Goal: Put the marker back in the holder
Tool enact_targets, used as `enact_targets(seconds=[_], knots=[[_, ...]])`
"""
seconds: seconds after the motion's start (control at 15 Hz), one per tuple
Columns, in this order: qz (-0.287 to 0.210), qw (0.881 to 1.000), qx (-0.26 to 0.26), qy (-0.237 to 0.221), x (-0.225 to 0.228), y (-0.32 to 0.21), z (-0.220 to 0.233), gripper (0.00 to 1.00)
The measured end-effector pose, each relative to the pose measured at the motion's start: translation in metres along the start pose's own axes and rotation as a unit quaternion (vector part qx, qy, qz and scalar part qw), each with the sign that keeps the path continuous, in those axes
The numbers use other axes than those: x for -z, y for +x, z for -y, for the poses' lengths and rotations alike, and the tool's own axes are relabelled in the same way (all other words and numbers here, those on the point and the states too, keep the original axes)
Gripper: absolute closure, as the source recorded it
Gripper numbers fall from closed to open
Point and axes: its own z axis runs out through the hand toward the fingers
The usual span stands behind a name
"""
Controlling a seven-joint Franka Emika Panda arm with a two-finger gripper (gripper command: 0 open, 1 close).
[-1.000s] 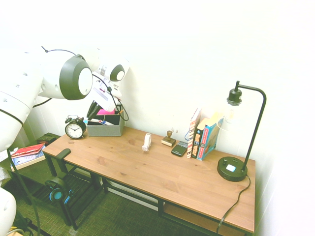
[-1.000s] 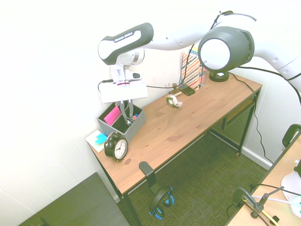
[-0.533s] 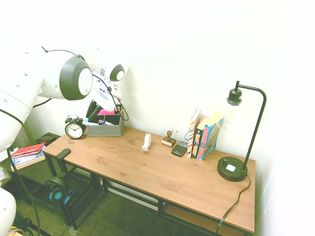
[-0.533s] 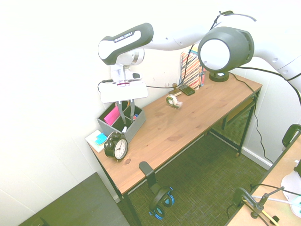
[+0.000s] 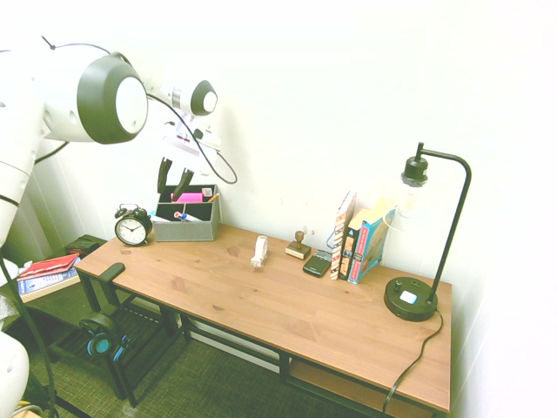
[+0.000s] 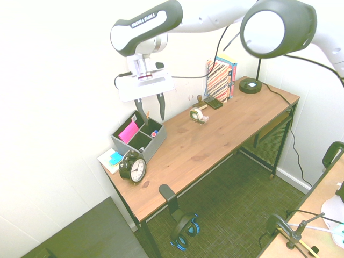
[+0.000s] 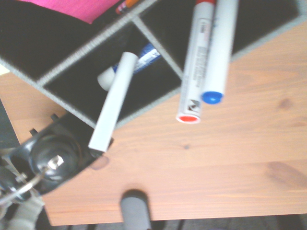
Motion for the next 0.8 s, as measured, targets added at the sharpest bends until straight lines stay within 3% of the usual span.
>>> enact_targets(seconds=[0.27,0.47,0.8], knots=[[-0.111,0.993,0.044,0.023,0.05,0.001,-0.055,0.0],[-0.173,0.98,0.072,0.071,0.082,0.009,-0.099,0.0],[-0.178,0.977,0.085,0.076,0.089,0.01,-0.199,0.0]])
